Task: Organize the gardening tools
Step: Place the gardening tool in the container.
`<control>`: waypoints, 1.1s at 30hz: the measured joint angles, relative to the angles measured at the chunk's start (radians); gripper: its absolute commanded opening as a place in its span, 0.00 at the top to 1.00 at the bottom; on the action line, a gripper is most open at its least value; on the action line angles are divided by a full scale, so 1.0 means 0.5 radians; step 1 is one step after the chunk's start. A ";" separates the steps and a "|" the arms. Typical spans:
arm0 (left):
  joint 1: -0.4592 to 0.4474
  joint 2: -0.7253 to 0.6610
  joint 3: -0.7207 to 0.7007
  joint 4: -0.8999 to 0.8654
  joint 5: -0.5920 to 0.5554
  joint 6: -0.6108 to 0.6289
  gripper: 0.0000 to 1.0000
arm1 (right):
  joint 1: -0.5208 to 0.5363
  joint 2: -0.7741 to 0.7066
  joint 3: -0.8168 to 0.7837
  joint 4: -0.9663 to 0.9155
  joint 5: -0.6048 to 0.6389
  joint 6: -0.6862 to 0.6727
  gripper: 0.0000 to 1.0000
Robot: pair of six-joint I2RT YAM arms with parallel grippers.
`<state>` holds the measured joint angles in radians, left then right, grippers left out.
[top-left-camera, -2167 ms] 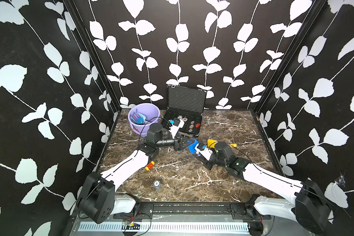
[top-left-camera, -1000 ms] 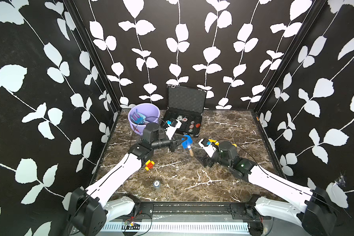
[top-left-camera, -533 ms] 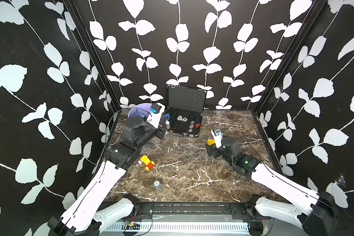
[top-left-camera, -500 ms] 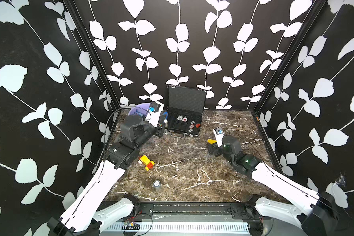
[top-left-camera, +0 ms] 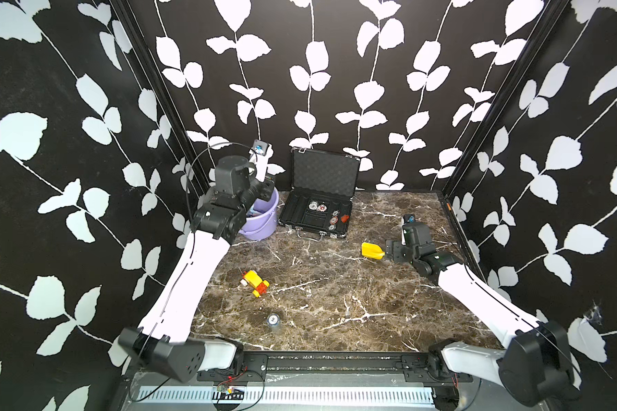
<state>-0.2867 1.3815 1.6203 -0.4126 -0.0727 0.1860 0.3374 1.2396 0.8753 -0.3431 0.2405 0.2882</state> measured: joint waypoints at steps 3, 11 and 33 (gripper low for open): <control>0.168 0.117 0.002 0.003 0.130 -0.077 1.00 | -0.055 0.046 0.034 -0.031 -0.079 0.002 0.01; 0.449 0.264 -0.047 0.149 0.403 -0.240 1.00 | -0.160 0.182 0.120 -0.059 -0.247 0.004 0.00; 0.594 0.618 -0.127 0.455 0.777 -0.447 1.00 | -0.358 0.551 0.240 -0.049 -0.558 0.049 0.01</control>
<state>0.0101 1.6905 1.5566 -0.1848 0.3157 -0.0376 0.1585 1.5150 0.9955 -0.3676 -0.0387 0.3126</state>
